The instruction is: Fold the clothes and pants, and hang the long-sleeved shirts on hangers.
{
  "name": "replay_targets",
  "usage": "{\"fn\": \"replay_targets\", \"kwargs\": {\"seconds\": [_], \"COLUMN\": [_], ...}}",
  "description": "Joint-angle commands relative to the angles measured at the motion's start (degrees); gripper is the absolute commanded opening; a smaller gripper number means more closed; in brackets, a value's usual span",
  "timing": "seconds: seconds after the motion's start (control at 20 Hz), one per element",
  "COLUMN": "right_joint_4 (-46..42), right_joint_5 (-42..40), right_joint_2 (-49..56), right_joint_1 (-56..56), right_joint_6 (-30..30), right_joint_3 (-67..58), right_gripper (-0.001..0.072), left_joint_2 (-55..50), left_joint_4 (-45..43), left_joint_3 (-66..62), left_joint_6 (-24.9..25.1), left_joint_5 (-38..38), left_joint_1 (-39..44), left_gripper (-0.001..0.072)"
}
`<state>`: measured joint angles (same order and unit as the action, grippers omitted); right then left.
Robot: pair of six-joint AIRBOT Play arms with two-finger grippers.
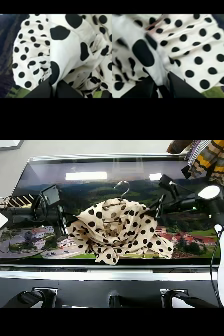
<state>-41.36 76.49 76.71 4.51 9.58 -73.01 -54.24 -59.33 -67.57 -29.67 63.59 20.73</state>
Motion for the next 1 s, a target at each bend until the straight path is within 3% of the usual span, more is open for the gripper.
{"fn": "replay_targets", "kwargs": {"seconds": [0.0, 0.15, 0.25, 0.35, 0.45, 0.55, 0.7, 0.95], "right_joint_4": [0.15, -0.92, -3.89, -7.50, -11.39, -14.82, -20.20, -37.75], "right_joint_5": [3.10, 3.19, 5.03, 7.85, 8.76, 8.52, 7.61, 2.43], "right_joint_2": [-0.92, -4.96, -8.74, -13.18, -18.32, -23.63, -30.86, -41.81], "right_joint_1": [-0.72, -0.72, -0.72, -0.72, -0.72, -0.72, -0.72, -0.72], "right_joint_6": [1.62, 6.29, 10.08, 14.43, 19.19, 22.45, 27.78, 51.10], "right_joint_3": [0.00, 0.00, 0.00, 0.00, 0.00, 0.00, 0.00, 0.00], "right_gripper": [0.0022, 0.0019, 0.0016, 0.0015, 0.0015, 0.0015, 0.0016, 0.0019], "left_joint_2": [0.00, 0.00, 0.00, 0.02, 0.02, 0.02, 0.02, 0.02], "left_joint_4": [0.44, 0.42, -0.11, -2.54, -6.56, -10.05, -11.67, -11.65], "left_joint_3": [0.00, 0.00, 0.02, 0.02, 0.02, 0.02, 0.02, 0.02], "left_joint_6": [-0.35, -3.93, -10.08, -20.63, -32.02, -39.04, -44.65, -57.46], "left_joint_5": [0.48, 0.44, -0.66, -4.57, -9.53, -14.14, -20.15, -25.92], "left_joint_1": [0.07, 0.07, 0.04, 0.02, 0.02, 0.00, 0.00, 0.02], "left_gripper": [0.0017, 0.0055, 0.0342, 0.0359, 0.0617, 0.0626, 0.0627, 0.0623]}}
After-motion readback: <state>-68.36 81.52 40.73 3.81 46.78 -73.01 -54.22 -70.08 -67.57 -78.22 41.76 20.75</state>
